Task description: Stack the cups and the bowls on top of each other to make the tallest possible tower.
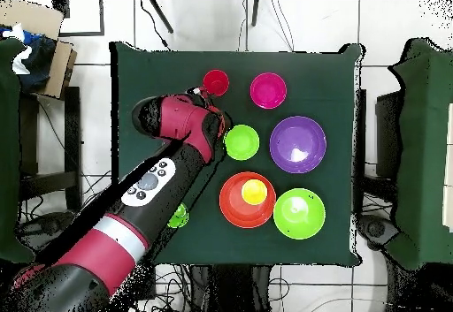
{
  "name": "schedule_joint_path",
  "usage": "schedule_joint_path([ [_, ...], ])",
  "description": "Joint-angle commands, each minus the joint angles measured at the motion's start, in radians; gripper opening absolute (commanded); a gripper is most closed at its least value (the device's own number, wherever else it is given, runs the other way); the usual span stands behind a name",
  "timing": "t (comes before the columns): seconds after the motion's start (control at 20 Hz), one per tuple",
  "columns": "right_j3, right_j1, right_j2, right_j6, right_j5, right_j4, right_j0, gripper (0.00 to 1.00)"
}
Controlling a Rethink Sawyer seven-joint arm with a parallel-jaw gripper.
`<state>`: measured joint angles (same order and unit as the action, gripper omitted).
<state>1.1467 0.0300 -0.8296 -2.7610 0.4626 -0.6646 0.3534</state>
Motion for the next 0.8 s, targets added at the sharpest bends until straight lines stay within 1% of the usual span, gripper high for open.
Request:
schedule_joint_path([
  [0.05,-0.013,0.017,0.134,-0.135,-0.03,-0.002,-0.03,1.0],
  [0.25,-0.007,-0.002,0.138,-0.107,-0.013,0.013,-0.036,1.0],
  [0.3,-0.001,-0.014,0.135,-0.095,0.006,0.021,-0.036,1.0],
  [0.35,0.016,-0.042,0.146,-0.07,0.045,0.031,-0.037,1.0],
  [0.4,0.044,-0.085,0.153,-0.04,0.107,0.044,-0.032,1.0],
  [0.45,0.086,-0.147,0.149,-0.008,0.197,0.063,-0.018,1.0],
  [0.55,0.149,-0.277,0.125,0.049,0.415,0.105,0.012,1.0],
  [0.6,0.161,-0.323,0.119,0.071,0.512,0.125,0.016,1.0],
  [0.75,0.159,-0.393,0.108,0.106,0.694,0.177,0.018,1.0],
  [0.8,0.16,-0.406,0.112,0.114,0.719,0.188,0.016,1.0],
])
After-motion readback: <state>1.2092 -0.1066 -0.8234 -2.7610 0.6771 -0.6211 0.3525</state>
